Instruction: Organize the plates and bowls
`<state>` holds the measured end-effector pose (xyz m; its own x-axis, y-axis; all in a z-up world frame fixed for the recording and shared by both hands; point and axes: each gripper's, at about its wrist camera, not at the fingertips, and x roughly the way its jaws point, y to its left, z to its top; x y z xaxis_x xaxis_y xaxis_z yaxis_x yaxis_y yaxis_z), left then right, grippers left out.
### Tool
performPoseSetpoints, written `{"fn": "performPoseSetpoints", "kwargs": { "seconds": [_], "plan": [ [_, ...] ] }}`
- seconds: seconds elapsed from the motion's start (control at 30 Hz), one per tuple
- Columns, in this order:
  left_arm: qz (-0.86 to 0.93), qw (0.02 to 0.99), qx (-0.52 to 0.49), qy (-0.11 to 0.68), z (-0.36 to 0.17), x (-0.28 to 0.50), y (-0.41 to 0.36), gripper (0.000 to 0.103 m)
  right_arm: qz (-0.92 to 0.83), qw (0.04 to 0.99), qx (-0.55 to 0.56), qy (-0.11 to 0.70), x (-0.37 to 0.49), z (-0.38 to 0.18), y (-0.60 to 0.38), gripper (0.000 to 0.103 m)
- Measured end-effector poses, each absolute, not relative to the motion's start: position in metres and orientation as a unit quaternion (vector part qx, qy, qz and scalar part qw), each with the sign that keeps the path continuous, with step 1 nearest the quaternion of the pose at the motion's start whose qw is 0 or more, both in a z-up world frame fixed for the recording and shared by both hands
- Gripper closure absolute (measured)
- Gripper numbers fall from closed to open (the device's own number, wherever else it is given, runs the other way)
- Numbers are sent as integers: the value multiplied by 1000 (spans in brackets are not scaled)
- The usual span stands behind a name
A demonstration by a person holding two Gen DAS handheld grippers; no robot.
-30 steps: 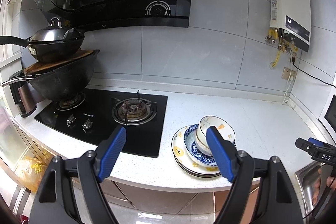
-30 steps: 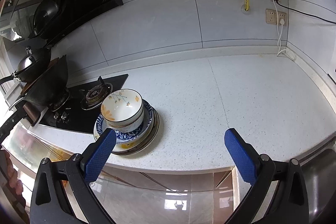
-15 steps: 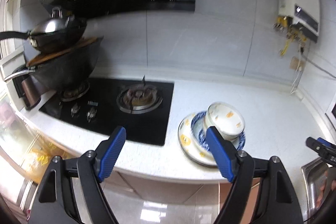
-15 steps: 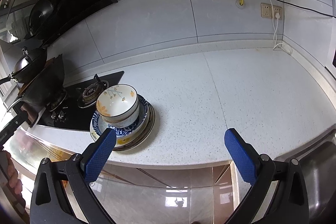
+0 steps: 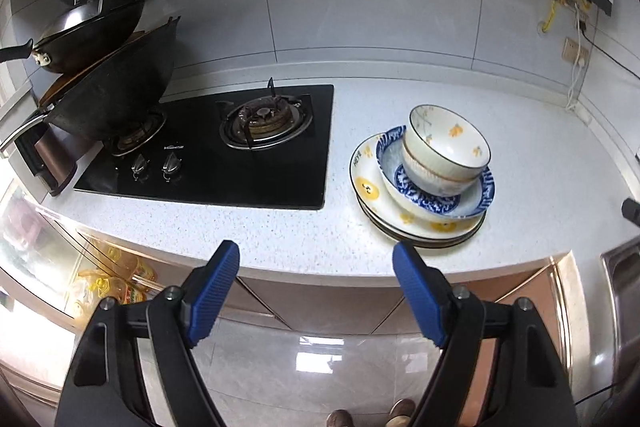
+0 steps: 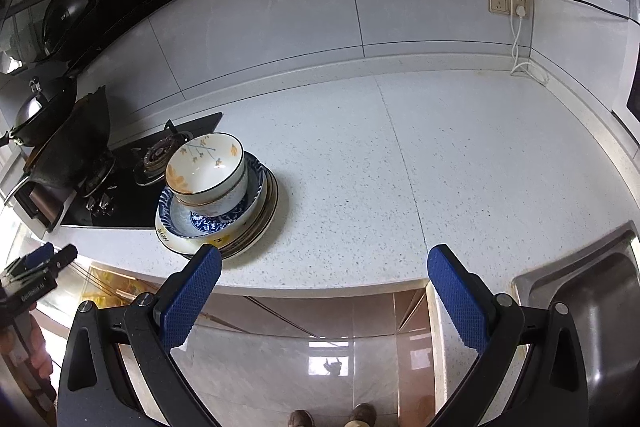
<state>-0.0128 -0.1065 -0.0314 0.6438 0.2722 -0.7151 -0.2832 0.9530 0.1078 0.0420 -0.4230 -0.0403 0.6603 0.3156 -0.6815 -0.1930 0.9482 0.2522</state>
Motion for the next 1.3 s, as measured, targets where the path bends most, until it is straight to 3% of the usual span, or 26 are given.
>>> {"fn": "performPoseSetpoints", "kwargs": {
  "seconds": [0.6,1.3],
  "plan": [
    [101,926,39,362,-24,-13,-144,24,128,911,100,379,32,-44,-423,1],
    [65,934,45,348,-25,-1,-136,24,89,912,88,390,20,-52,-415,1]
  ]
}}
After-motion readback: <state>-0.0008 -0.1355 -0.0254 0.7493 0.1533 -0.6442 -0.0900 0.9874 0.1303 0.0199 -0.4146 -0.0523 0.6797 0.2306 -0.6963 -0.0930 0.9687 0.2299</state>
